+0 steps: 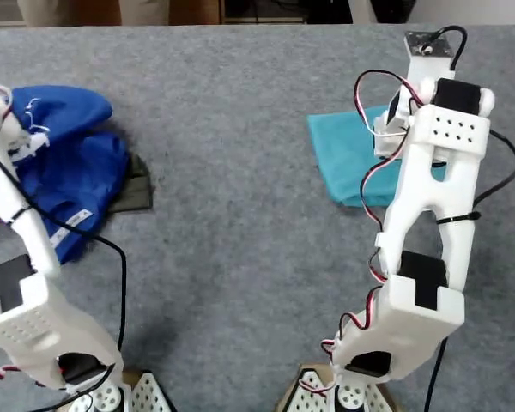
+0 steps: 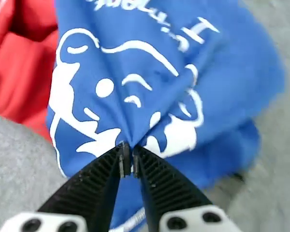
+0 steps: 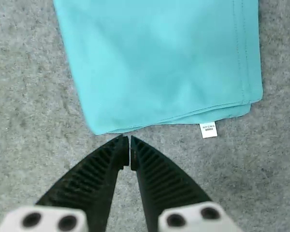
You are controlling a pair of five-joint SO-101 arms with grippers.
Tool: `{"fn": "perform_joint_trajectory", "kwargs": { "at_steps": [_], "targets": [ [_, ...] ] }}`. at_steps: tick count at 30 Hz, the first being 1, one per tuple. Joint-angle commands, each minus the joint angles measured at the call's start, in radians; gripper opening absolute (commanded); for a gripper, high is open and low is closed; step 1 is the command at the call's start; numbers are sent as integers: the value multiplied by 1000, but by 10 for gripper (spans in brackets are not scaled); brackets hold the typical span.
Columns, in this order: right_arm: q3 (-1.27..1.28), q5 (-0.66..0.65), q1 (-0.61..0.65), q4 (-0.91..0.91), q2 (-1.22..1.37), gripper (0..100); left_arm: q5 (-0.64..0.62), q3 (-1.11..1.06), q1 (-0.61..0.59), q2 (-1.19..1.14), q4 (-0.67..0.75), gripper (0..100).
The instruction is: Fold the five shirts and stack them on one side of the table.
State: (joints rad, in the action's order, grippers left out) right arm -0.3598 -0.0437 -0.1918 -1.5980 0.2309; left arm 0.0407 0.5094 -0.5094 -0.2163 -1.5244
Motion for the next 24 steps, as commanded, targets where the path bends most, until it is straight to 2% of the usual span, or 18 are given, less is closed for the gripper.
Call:
{"fn": "perform_joint_trajectory", "kwargs": {
  "at_steps": [1,4,8,13,16,18,21,24],
  "targets": [
    [-50,-9,7,-6,-56,12,-5,135,100,111,-137,19],
    [-50,-9,7,-6,-56,12,-6,192,224,188,-229,19],
    [-50,-9,5,-6,-56,12,-6,147,434,332,-236,19],
    [-51,-18,5,-38,-56,15,-2,-103,775,552,-235,21],
    [-51,-71,5,-49,-56,13,0,-305,973,662,-235,24],
    [-51,-83,5,-49,-56,16,-5,-430,1065,716,-235,64],
    [-51,-132,10,-52,-56,16,-6,-568,1080,782,-233,168],
    [-51,-186,27,-71,-56,16,-6,-588,985,849,-233,229]
  ]
}}
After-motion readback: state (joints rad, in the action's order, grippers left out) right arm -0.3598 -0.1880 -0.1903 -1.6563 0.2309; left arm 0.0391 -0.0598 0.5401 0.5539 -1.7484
